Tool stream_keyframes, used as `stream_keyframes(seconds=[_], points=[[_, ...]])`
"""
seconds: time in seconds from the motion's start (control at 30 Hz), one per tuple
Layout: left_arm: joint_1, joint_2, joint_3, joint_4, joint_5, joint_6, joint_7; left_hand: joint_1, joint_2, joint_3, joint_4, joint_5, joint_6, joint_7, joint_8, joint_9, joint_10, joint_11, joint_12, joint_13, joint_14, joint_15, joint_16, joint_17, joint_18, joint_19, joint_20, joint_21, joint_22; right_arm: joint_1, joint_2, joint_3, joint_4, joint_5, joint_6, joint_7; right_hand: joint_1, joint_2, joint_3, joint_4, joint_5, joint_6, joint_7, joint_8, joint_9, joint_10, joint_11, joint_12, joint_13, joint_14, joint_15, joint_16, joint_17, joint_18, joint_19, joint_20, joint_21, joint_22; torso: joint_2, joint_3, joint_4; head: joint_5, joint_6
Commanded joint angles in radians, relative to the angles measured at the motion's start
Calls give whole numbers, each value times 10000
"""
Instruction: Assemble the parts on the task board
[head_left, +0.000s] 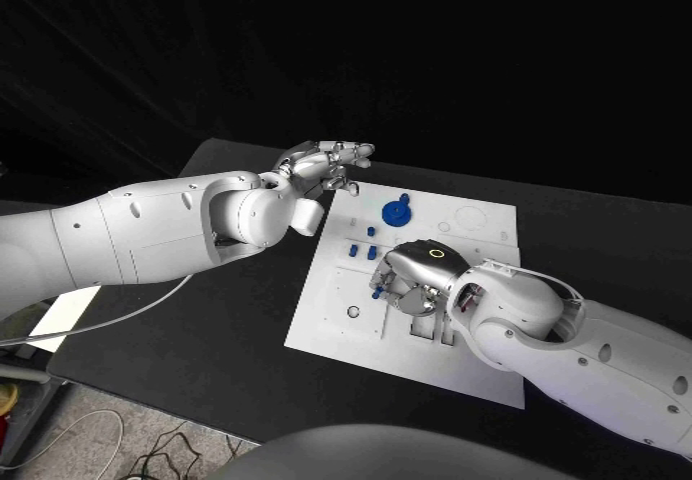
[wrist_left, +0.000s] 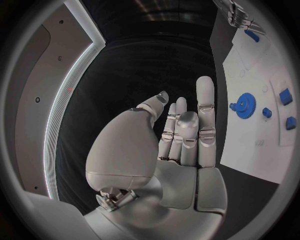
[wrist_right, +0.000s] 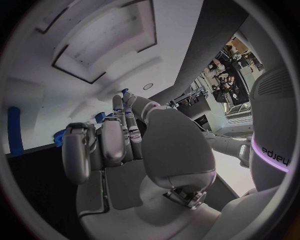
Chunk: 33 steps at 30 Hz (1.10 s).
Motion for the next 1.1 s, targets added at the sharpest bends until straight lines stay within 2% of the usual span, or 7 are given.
stream_keyframes(seconds=[0.03,0.3,0.67,0.93,1.0,1.1], points=[[11,4,5,5,-43,158,36,120,-4,-3,-51,67,-77,23,31,9,-47,2,35,4,3,48,40,-11,79,5,97,-44,7,-30,-29,-23,23,-111,163,-15,-65,-6,-6,22,-7,60,-24,28,17,12,-20,-51,3,348,-37,59,0,-38,532,-80,28,563,0,5,-8,9,-15],[11,11,5,-10,-43,176,23,120,-4,-3,-51,67,-77,23,31,9,-47,2,35,4,3,48,40,-11,79,5,97,-44,7,-31,-22,-23,71,-131,112,-10,-68,0,-13,23,-12,58,-20,26,18,12,-17,-54,4,346,-36,51,-14,-38,532,-81,29,564,0,0,-2,-17,4],[12,3,5,9,-43,164,5,120,-6,1,-57,67,-108,30,52,10,-75,9,58,-1,-2,55,40,-19,80,0,103,-56,-1,-29,67,-48,29,-221,803,-255,-163,-46,-140,52,-47,52,-20,16,23,4,-6,-73,6,339,-26,46,-36,-36,525,-78,19,550,3,-8,-4,-46,-10],[16,-9,5,22,-43,168,-11,120,-6,1,-57,67,-108,30,52,10,-75,9,58,-1,-2,55,40,-19,80,0,103,-56,-1,-27,147,-77,-31,-260,774,-332,-276,-107,-284,101,-38,-14,-15,-19,12,-63,9,-110,-6,316,-14,-6,-118,-25,503,-72,-21,490,-2,-8,5,-56,-46],[16,-14,5,24,-43,169,-16,120,-6,1,-57,67,-108,30,52,10,-75,9,58,-1,-2,55,40,-19,80,0,103,-56,-1,-27,155,-83,-46,-261,652,-337,-341,-158,-354,131,-19,-138,22,-57,-17,-206,48,-147,-38,307,15,-18,-139,-18,490,-59,-46,453,-3,-6,1,-50,-53],[17,-22,5,28,-43,170,-27,124,-6,4,-62,67,-122,33,60,10,-88,12,65,-3,-6,57,37,-28,82,-4,105,-64,-7,-27,156,-88,-76,-255,409,-337,-462,-305,-461,187,27,-570,199,-78,-121,-1028,244,-171,-174,272,180,-100,-265,8,434,32,-157,284,-1,-6,-6,-42,-59]])
